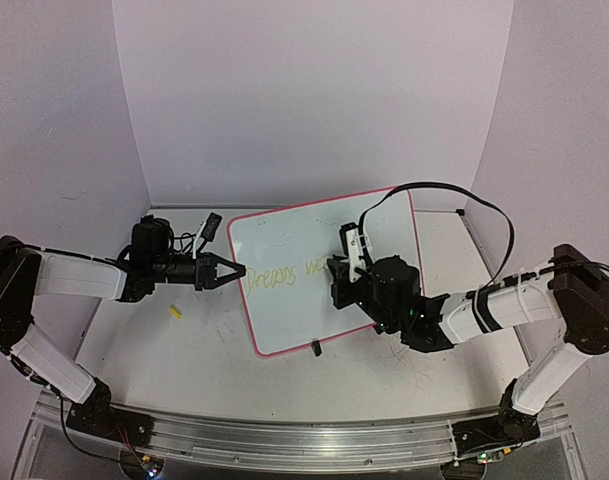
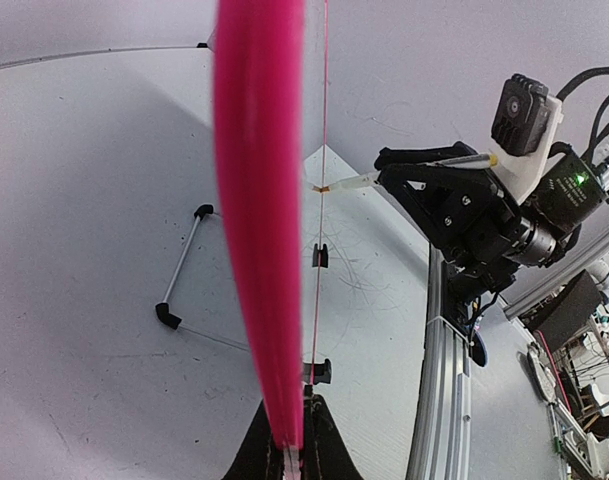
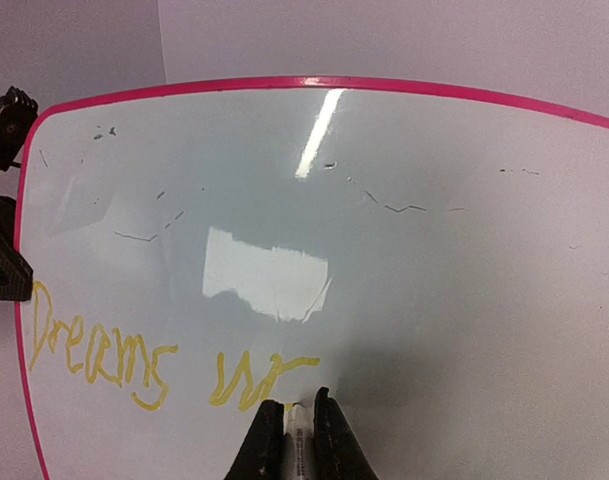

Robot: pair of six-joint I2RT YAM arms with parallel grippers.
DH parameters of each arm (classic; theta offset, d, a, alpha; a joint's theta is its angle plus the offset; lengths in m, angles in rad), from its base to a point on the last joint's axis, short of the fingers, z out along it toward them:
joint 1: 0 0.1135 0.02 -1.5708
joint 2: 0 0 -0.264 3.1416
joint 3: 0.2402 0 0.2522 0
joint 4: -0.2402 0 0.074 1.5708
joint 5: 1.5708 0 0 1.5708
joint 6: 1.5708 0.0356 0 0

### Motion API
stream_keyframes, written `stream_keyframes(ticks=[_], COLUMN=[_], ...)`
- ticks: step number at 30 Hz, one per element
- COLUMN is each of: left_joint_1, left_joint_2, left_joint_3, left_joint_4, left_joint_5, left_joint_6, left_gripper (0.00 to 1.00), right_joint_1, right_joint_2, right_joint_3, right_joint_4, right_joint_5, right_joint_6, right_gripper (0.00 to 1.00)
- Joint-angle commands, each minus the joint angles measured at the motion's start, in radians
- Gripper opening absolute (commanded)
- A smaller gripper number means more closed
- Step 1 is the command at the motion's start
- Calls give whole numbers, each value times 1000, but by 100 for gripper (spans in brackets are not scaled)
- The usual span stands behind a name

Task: Write a sentence on the whiteboard

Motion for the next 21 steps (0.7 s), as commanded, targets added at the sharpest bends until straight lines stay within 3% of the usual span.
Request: stream_keyframes(ticks=[1,21], left_joint_1=[-22,-22], left_joint_2=[0,-5], left_joint_3=[26,18], left_joint_4=[-9,-9], left_joint_5=[-20,-21], left_joint_6=[65,71], left_gripper=[0,0], right_joint_1=[-6,-9], right_joint_2=[-2,45], right_joint_3=[20,71], right_joint_4=[28,64], right_joint_5=[65,48], right_joint_6=[-17,-40], right_gripper=[0,0])
